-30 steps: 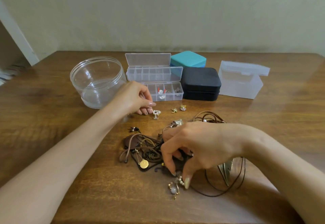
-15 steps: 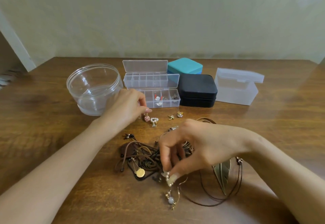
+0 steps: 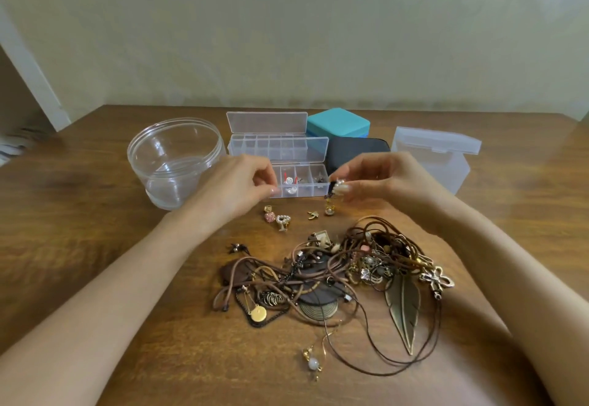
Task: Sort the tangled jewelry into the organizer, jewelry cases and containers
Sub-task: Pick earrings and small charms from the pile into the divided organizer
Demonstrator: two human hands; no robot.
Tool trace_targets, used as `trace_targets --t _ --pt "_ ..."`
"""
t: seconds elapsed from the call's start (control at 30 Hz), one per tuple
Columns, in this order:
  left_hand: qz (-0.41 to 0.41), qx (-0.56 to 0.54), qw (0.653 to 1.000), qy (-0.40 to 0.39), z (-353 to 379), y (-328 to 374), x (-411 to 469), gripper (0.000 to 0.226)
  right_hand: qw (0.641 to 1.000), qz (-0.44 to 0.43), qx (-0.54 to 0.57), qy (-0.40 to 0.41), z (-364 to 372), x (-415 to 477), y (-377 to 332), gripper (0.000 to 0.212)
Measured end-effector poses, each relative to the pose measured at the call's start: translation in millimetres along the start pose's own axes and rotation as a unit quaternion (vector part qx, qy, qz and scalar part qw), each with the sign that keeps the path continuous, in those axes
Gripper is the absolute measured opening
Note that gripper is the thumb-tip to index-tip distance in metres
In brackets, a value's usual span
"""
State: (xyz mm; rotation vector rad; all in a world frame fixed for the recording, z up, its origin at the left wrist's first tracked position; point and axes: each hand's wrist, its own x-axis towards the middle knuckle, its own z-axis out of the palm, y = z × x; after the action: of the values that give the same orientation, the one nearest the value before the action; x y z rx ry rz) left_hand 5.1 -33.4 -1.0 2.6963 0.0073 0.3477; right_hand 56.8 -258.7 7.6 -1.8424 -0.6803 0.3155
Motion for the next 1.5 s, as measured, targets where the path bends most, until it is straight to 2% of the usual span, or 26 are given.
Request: trace_targets --t 0.07,0.13,0.23,0.37,0.43,0.5,0.57,0.7,0.87,1.0,1.03,1.07,1.13,1.17,1.23,1.37,1.5 --pt "0.031 0.001 0.996 -0.088 -0.6 2.3 -1.1 0.009 1.000 -0.001 -0.026 0.010 7.6 2.7 2.9 0.011" --pt "0.064 0.027 0.988 -0.139 1.1 4.5 -2.2 0.014 0.999 -0.004 -0.035 0.002 13.0 4.6 3.3 0.015" --pt "0.081 0.052 0.984 -0.151 5.1 3.9 -2.3 0.018 1.000 0.004 -0.006 -0.020 16.1 4.1 2.2 0.026" --pt "0.084 0.038 0.983 -0.161 4.7 1.9 -2.3 0.022 0.996 0.035 0.069 -0.054 12.7 4.1 3.0 0.015" --pt "0.081 0.016 0.982 -0.170 4.3 2.7 -3.1 0.022 0.991 0.046 0.113 -0.058 11.6 4.7 3.3 0.017" --pt "0.071 -0.031 0.983 -0.169 3.6 6.0 -4.2 0.022 0.988 0.049 0.134 -0.053 10.7 5.4 4.0 0.021" --pt "0.055 -0.125 0.981 -0.137 1.1 10.0 -4.0 0.021 0.988 0.040 0.141 -0.040 9.9 6.3 5.3 0.022" --pt "-0.006 -0.343 0.934 -0.105 -8.6 12.2 -4.0 0.010 0.985 0.021 0.169 -0.025 10.2 8.5 8.6 0.017" --pt "-0.061 -0.453 0.880 -0.131 -6.2 16.6 -5.4 0.012 0.981 0.019 0.191 -0.017 16.0 8.7 11.1 0.020" --pt "-0.107 -0.486 0.860 -0.115 -5.2 16.1 -4.8 0.013 0.982 0.024 0.188 -0.006 18.6 7.1 10.8 0.013" --pt "-0.114 -0.478 0.867 -0.089 -4.6 14.5 -4.2 0.012 0.983 0.022 0.180 -0.001 18.9 7.0 10.6 0.009" --pt "-0.109 -0.435 0.893 -0.044 -2.9 10.5 -2.9 0.010 0.985 0.019 0.169 0.009 19.1 7.0 10.3 0.006" --pt "-0.062 -0.243 0.964 0.089 2.0 -1.7 2.2 0.008 0.987 0.020 0.153 0.040 19.3 7.6 9.5 0.005" --pt "-0.038 -0.158 0.976 0.145 4.2 -7.3 4.0 0.007 0.987 0.021 0.151 0.058 19.8 8.4 8.6 0.004" --pt "-0.014 -0.104 0.976 0.193 7.8 -15.0 5.8 0.007 0.985 0.019 0.153 0.083 21.5 12.2 5.7 0.004" --pt "0.019 -0.096 0.977 0.189 19.3 -19.2 9.2 0.010 0.990 -0.005 0.105 0.097 32.3 27.5 -3.9 0.005" --pt "0.037 -0.084 0.973 0.211 24.8 -16.1 11.5 0.013 0.991 -0.039 -0.023 0.124 49.3 48.0 -8.0 0.005"
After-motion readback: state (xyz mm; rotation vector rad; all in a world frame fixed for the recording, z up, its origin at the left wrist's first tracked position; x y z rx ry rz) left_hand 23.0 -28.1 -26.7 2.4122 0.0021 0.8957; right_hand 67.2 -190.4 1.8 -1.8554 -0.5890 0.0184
